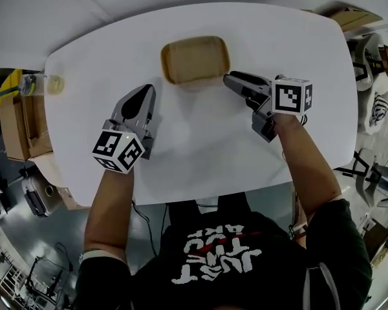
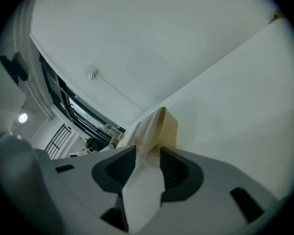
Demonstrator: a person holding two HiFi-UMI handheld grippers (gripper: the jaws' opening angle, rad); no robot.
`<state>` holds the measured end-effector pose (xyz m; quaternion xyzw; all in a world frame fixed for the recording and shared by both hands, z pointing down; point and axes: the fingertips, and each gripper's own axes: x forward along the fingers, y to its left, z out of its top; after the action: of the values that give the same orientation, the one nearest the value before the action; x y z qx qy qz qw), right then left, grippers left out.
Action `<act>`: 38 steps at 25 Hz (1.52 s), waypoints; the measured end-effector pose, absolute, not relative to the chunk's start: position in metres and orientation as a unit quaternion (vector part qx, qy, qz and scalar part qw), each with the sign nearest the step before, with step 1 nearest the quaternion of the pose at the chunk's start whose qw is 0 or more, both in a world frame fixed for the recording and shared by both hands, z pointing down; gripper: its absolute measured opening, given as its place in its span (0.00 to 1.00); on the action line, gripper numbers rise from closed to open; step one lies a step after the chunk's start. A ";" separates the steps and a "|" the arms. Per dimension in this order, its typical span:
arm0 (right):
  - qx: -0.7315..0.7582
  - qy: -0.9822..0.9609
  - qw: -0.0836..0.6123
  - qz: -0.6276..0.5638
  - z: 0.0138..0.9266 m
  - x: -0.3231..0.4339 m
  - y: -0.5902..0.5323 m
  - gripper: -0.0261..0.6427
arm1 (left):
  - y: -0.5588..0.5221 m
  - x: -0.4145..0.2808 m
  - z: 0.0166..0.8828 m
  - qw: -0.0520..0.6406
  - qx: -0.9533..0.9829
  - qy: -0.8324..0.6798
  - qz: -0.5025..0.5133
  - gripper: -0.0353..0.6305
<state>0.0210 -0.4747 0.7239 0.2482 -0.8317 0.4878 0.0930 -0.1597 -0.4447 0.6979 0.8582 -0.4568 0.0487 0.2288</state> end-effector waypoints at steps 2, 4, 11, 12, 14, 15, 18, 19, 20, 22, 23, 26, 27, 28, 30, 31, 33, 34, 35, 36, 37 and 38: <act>0.238 -0.817 0.085 0.518 0.729 0.017 -0.472 0.22 | -0.446 -0.161 0.702 0.228 0.859 -0.456 0.048 0.05; 0.226 -0.805 0.078 0.543 0.732 0.013 -0.469 0.22 | -0.447 -0.162 0.707 0.228 0.859 -0.456 0.050 0.05; 0.195 -0.782 0.064 0.589 0.734 0.000 -0.462 0.22 | -0.445 -0.159 0.710 0.229 0.858 -0.456 0.051 0.05; 0.194 -0.781 0.066 0.591 0.733 -0.002 -0.461 0.19 | -0.444 -0.161 0.710 0.229 0.858 -0.456 0.052 0.05; 0.197 -0.773 0.068 0.599 0.733 -0.002 -0.461 0.11 | -0.444 -0.165 0.709 0.229 0.858 -0.457 0.052 0.05; 0.197 -0.770 0.066 0.603 0.733 0.000 -0.461 0.10 | -0.443 -0.165 0.708 0.228 0.858 -0.458 0.051 0.05; 0.184 -0.765 0.044 0.616 0.728 0.002 -0.461 0.09 | -0.442 -0.167 0.704 0.224 0.858 -0.460 0.049 0.05; 0.179 -0.763 0.036 0.620 0.726 0.001 -0.460 0.09 | -0.441 -0.168 0.703 0.223 0.858 -0.461 0.047 0.05; 0.175 -0.761 0.030 0.623 0.723 0.000 -0.460 0.09 | -0.441 -0.170 0.701 0.222 0.858 -0.462 0.045 0.05; 0.169 -0.759 0.015 0.628 0.717 -0.003 -0.459 0.09 | -0.439 -0.174 0.698 0.220 0.857 -0.464 0.040 0.05; 0.167 -0.759 0.008 0.629 0.713 -0.004 -0.459 0.09 | -0.439 -0.176 0.696 0.219 0.857 -0.466 0.038 0.05; 0.165 -0.763 -0.004 0.625 0.702 -0.004 -0.461 0.08 | -0.438 -0.180 0.687 0.216 0.856 -0.469 0.033 0.05; 0.167 -0.765 -0.006 0.622 0.698 -0.004 -0.462 0.08 | -0.439 -0.182 0.683 0.214 0.856 -0.469 0.031 0.05; 0.170 -0.767 -0.008 0.618 0.694 -0.004 -0.464 0.08 | -0.439 -0.184 0.679 0.212 0.856 -0.470 0.029 0.05; 0.177 -0.772 -0.013 0.610 0.683 -0.003 -0.469 0.08 | -0.441 -0.186 0.667 0.207 0.857 -0.471 0.024 0.05; 0.182 -0.775 -0.015 0.605 0.677 -0.001 -0.472 0.08 | -0.442 -0.187 0.659 0.203 0.857 -0.472 0.022 0.05; 0.193 -0.779 -0.020 0.596 0.663 0.002 -0.479 0.08 | -0.444 -0.188 0.644 0.195 0.858 -0.475 0.017 0.05; 0.198 -0.782 -0.021 0.591 0.656 0.004 -0.482 0.08 | -0.445 -0.190 0.636 0.191 0.858 -0.477 0.014 0.05; 0.203 -0.785 -0.021 0.584 0.648 0.004 -0.485 0.08 | -0.446 -0.192 0.628 0.188 0.858 -0.478 0.012 0.05; 0.208 -0.790 -0.020 0.576 0.639 0.005 -0.488 0.08 | -0.447 -0.194 0.619 0.184 0.858 -0.480 0.009 0.05; 0.212 -0.795 -0.020 0.568 0.629 0.005 -0.491 0.08 | -0.449 -0.196 0.610 0.180 0.858 -0.481 0.007 0.05; 0.216 -0.800 -0.020 0.560 0.619 0.006 -0.495 0.08 | -0.450 -0.198 0.600 0.175 0.858 -0.483 0.005 0.05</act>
<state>0.0061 -0.4947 0.6192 0.2156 -0.7996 0.5601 -0.0198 -0.1984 -0.4502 0.5999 0.8578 -0.4831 0.0054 0.1752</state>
